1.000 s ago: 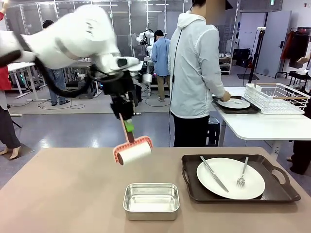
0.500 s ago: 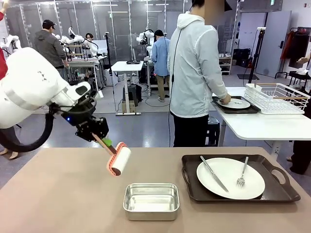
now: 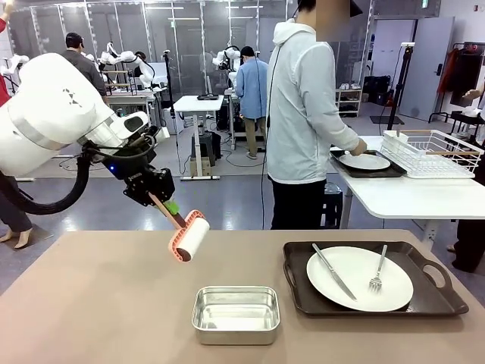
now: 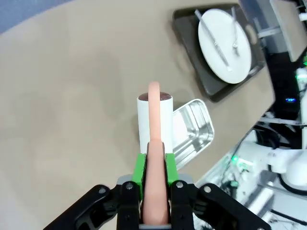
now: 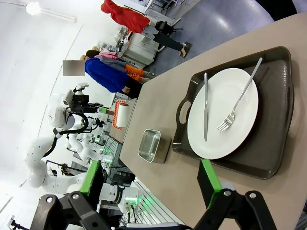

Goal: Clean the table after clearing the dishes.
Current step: When the left (or right) Handle tray is removed, use the left hand (or right hand) to clean the left (or right) side of the table with the Lint Roller.

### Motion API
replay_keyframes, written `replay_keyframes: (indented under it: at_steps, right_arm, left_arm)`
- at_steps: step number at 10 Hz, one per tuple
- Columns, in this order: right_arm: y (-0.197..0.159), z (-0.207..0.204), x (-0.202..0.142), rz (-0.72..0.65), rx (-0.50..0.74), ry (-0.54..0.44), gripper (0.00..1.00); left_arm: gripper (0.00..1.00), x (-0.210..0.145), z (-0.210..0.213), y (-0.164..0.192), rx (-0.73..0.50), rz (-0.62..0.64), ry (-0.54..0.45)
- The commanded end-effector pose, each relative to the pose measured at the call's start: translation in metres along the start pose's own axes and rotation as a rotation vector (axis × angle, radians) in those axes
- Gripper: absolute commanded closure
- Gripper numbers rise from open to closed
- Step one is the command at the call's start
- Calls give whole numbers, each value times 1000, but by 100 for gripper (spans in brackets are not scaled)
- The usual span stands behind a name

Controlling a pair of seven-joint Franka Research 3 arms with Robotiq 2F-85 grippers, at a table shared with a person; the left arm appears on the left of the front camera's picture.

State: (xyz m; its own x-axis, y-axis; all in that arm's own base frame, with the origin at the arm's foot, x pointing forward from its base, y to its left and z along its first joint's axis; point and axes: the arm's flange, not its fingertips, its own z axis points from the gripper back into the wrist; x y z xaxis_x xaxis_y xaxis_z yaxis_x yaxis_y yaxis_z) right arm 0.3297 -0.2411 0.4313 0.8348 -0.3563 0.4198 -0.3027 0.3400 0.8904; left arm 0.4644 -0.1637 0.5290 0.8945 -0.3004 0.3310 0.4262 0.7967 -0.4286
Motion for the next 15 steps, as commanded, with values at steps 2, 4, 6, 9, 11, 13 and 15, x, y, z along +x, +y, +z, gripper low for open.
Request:
replay_keyframes:
  at_steps: [2,4,6,9,11,13,15]
  right_arm:
    - [3,1,-2,6,5,-3,0]
    - [3,1,-2,6,5,-3,0]
    - [3,1,-2,6,5,-3,0]
    - [3,1,-2,6,5,-3,0]
    - [3,1,-2,6,5,-3,0]
    - [3,1,-2,6,5,-3,0]
    - [3,1,-2,6,5,-3,0]
  left_arm:
    - [79,-10,-4,45,-89,155,-146]
    - [79,-26,-23,85,-132,246,-155]
    - [79,-33,-45,114,-173,317,-158]
    - [79,-44,-80,151,-235,386,-118]
    - [79,-48,-97,174,-216,419,-57]
    - [79,-55,-110,197,-244,438,-41]
    - [79,-64,-119,222,-229,438,-27]
